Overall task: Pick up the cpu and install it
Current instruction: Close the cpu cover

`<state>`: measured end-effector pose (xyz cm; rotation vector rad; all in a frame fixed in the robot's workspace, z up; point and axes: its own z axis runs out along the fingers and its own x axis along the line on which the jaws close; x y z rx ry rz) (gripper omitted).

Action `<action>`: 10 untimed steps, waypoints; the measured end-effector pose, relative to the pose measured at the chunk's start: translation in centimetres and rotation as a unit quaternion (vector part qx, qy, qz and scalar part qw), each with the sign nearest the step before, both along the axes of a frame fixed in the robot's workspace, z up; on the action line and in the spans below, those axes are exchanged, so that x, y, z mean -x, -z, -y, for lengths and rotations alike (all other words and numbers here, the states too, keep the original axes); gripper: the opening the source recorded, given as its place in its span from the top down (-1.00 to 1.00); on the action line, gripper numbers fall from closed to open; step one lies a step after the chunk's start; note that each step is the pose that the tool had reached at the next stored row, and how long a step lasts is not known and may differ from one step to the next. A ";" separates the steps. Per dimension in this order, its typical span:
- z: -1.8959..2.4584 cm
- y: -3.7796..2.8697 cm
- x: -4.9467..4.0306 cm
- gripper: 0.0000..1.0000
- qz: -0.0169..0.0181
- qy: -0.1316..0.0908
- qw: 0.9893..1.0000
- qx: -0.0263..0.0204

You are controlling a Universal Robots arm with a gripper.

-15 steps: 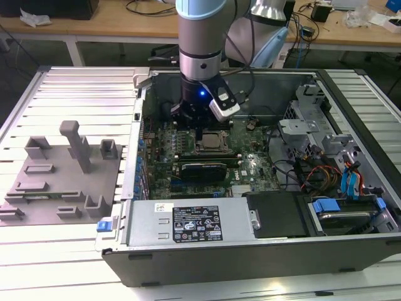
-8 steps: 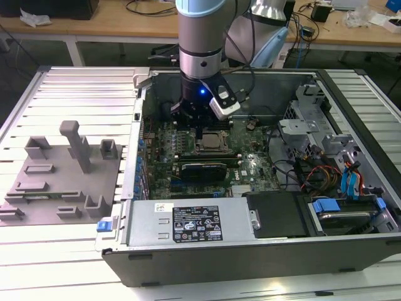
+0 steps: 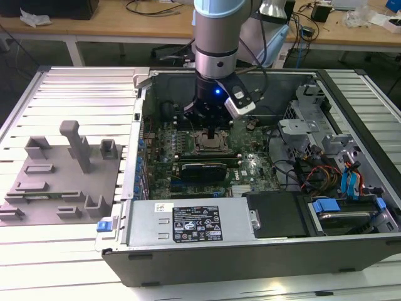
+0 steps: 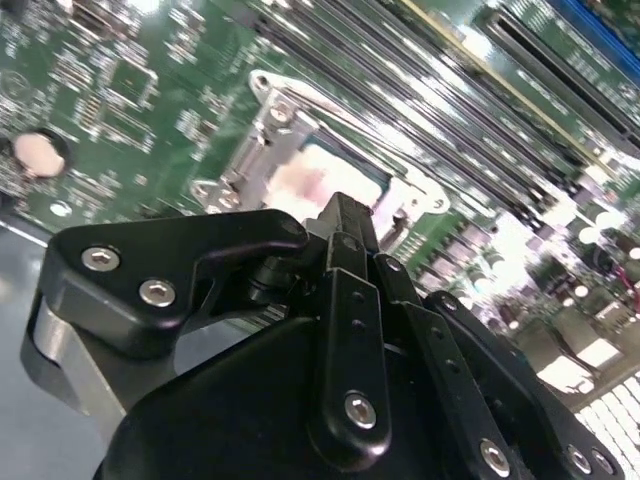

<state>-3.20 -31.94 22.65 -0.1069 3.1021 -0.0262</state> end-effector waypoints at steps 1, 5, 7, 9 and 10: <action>0.00 0.00 -0.23 0.79 0.000 0.000 1.000 0.000; 0.00 -0.49 -0.25 0.79 0.000 0.000 1.000 0.000; 0.00 -0.76 -0.25 0.79 0.000 0.000 1.000 0.000; -0.01 -0.89 -0.25 0.79 0.000 0.000 1.000 0.000; -0.01 -0.89 -0.25 0.79 0.000 0.000 1.000 0.000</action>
